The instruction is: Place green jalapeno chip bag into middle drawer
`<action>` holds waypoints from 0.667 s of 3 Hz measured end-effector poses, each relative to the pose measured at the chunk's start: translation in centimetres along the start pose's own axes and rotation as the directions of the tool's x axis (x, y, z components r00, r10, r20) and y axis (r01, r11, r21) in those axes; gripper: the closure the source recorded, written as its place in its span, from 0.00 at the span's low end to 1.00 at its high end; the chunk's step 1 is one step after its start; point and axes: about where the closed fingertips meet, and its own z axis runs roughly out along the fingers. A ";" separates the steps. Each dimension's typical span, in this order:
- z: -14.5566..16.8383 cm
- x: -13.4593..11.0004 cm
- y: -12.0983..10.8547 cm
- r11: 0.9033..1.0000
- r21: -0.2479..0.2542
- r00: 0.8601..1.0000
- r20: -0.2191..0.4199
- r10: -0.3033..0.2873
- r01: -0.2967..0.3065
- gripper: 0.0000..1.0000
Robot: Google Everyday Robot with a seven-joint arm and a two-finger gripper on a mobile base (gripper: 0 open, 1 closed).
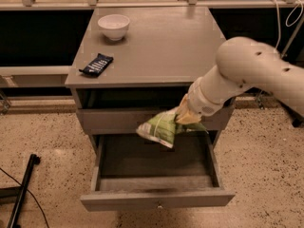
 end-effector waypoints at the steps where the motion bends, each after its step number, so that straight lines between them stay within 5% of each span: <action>1: 6.3 2.4 2.8 0.987 -0.086 0.990 -0.044 0.132 -0.136 1.00; 2: 12.2 3.7 5.3 0.961 -0.127 0.970 -0.036 0.242 -0.245 1.00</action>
Offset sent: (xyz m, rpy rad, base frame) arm -0.0142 0.0477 -0.2117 0.1402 0.2366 -0.3004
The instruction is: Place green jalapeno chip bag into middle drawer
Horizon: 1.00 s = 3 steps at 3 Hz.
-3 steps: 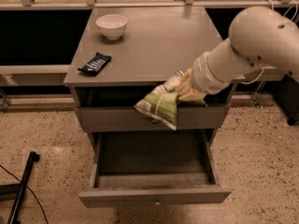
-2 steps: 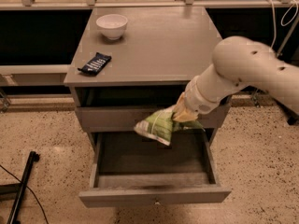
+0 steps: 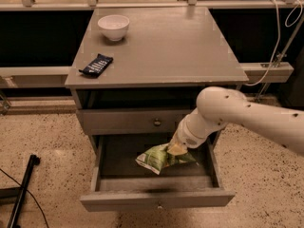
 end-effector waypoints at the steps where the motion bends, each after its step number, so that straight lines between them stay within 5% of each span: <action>1: 4.6 1.4 0.0 0.996 0.031 0.993 0.079 0.085 -0.088 1.00; 2: 7.9 2.6 -1.5 0.979 0.127 0.961 0.245 0.126 -0.161 0.78; 3: 8.5 3.1 -4.8 0.944 0.254 0.906 0.413 0.092 -0.212 0.48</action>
Offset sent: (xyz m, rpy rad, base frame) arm 0.0500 -0.0094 -0.0947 0.3521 -0.3270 -0.3256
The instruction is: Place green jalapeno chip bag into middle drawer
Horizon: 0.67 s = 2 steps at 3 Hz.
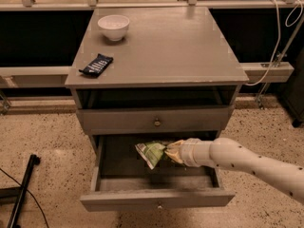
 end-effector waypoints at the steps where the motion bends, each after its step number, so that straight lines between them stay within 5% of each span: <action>1: 0.4 0.9 -0.9 0.997 0.076 0.997 0.083 -0.003 -0.003 0.24; 2: 0.6 2.7 -0.8 0.997 0.077 0.993 0.118 0.000 -0.009 0.02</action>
Offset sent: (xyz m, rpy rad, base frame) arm -0.0118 -0.0278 -0.0451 0.1183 -0.0870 -0.0141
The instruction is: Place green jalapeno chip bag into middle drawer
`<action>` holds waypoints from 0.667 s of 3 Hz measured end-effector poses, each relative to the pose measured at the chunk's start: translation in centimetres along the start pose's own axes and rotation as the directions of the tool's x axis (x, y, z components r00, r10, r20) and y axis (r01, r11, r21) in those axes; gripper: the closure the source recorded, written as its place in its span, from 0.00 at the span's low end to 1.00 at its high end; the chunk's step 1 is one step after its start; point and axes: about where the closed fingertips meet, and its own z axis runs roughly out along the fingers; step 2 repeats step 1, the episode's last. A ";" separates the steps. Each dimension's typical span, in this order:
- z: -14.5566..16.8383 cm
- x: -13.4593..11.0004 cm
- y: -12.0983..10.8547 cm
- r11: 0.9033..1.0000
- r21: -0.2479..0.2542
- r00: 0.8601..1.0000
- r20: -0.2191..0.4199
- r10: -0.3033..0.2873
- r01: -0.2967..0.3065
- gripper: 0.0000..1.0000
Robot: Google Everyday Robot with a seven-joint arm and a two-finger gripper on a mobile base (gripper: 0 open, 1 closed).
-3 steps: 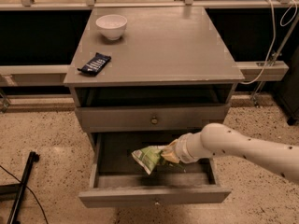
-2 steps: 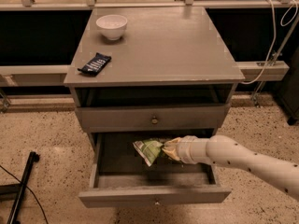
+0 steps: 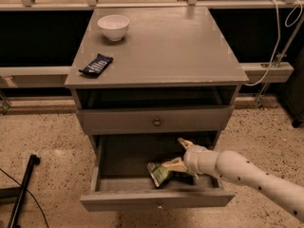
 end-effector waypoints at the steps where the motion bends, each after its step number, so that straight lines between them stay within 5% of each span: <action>1: 0.0 0.3 0.2 1.000 -0.006 1.000 0.000 0.002 -0.002 0.00; 2: 0.0 0.3 0.2 1.000 -0.006 1.000 0.000 0.002 -0.002 0.00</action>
Offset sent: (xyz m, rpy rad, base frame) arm 0.0000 0.0000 0.0000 0.0000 0.0000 0.0000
